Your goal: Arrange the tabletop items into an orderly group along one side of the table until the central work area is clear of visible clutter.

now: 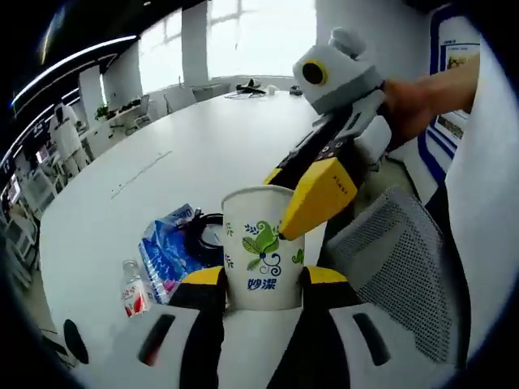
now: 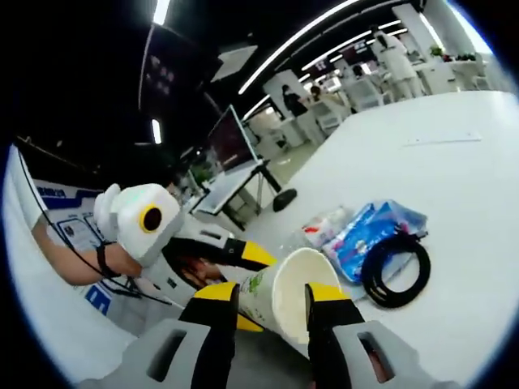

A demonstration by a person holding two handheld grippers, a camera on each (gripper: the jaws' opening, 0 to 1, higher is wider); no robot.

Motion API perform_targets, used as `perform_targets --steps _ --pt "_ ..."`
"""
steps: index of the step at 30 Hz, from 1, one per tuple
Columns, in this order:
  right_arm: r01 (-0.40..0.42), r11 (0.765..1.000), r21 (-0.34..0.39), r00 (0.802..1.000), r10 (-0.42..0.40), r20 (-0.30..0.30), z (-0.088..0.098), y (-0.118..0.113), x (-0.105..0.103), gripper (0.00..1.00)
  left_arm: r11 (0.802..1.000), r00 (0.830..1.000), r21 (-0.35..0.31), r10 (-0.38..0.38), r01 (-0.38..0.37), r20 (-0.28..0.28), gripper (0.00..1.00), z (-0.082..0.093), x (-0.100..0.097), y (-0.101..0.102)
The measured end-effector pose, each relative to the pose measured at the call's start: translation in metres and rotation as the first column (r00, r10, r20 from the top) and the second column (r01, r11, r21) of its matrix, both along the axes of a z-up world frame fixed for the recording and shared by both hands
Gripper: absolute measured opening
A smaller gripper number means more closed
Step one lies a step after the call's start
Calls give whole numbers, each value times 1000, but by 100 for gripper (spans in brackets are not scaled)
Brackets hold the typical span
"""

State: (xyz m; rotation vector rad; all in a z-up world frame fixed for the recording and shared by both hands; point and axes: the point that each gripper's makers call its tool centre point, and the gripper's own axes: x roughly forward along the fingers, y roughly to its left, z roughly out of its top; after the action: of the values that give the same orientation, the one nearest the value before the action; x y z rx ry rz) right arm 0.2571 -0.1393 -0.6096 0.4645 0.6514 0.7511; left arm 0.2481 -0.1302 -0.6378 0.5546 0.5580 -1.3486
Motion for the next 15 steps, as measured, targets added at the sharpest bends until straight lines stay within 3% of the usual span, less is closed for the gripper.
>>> perform_targets --steps 4,15 --pt "-7 1000 20 1000 7 -9 0 4 -5 30 994 991 57 -99 94 85 36 3 -8 -3" --pt "-21 997 80 999 23 -29 5 13 -14 7 982 976 101 -175 162 129 37 5 -16 -10"
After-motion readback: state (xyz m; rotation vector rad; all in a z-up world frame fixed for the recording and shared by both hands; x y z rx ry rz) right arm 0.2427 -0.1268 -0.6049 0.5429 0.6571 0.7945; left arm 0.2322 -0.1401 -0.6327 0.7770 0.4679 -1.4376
